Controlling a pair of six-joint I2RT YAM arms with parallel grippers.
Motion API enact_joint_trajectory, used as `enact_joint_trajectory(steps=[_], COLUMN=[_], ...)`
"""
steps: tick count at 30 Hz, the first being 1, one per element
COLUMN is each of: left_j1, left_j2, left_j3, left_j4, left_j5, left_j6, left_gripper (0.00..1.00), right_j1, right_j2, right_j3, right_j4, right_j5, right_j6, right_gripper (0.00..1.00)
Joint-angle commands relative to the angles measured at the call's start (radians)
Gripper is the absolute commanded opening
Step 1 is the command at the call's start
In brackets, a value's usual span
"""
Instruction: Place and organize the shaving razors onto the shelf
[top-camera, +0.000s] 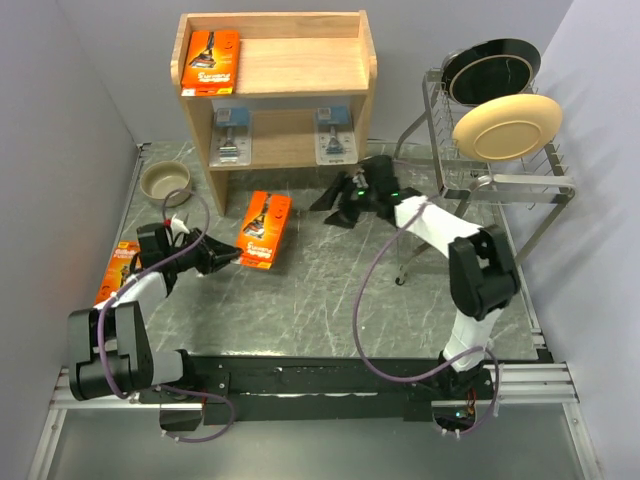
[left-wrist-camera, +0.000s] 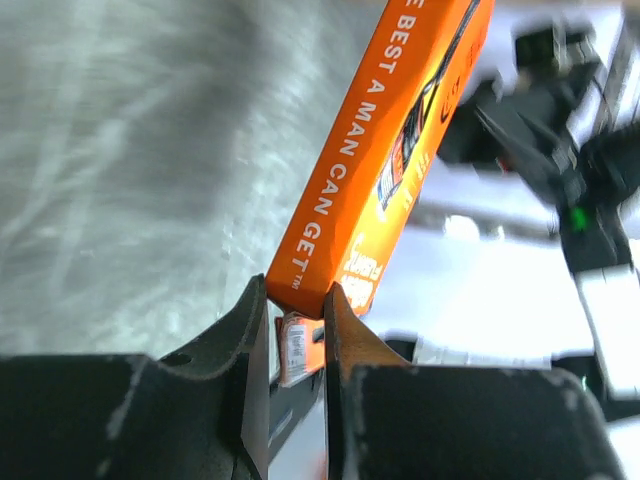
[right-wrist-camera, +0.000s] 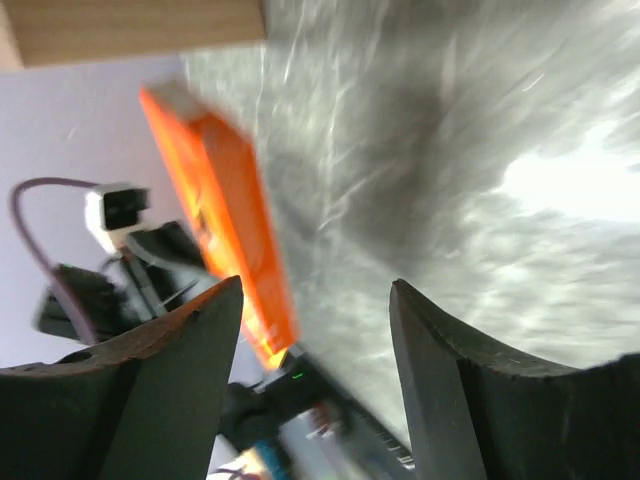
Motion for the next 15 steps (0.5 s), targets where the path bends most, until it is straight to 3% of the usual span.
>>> enact_joint_trajectory(steps=[1,5,8,13,15], left_j1=[0.003,0.005,0.005,0.003,0.003], left_j2=[-0.046,-0.104,-0.191,-0.374,-0.376], left_j3=[0.152,0.206,0.232,0.290,0.394], left_j4=[-0.263,-0.417,-0.475,-0.391,-0.434], left_j5=[0.246,0.292,0.309,0.300,0.271], left_j6=[0.284,0.420,0.440,0.312,0.325], left_gripper=[0.11,0.11,0.11,0.11,0.11], right_j1=[-0.049,-0.069,-0.072,-0.069,-0.066], right_j2=[-0.106,-0.154,-0.152,-0.124,-0.126], right_j3=[-0.099,-0.168,-0.156,-0.131,-0.131], right_j4=[-0.084,-0.030,-0.007,-0.024,-0.024], right_j5=[-0.003,0.037,0.030,0.027,0.032], right_j6=[-0.197,-0.165,-0.186,-0.221,-0.225], right_gripper=[0.68,0.68,0.68,0.68,0.68])
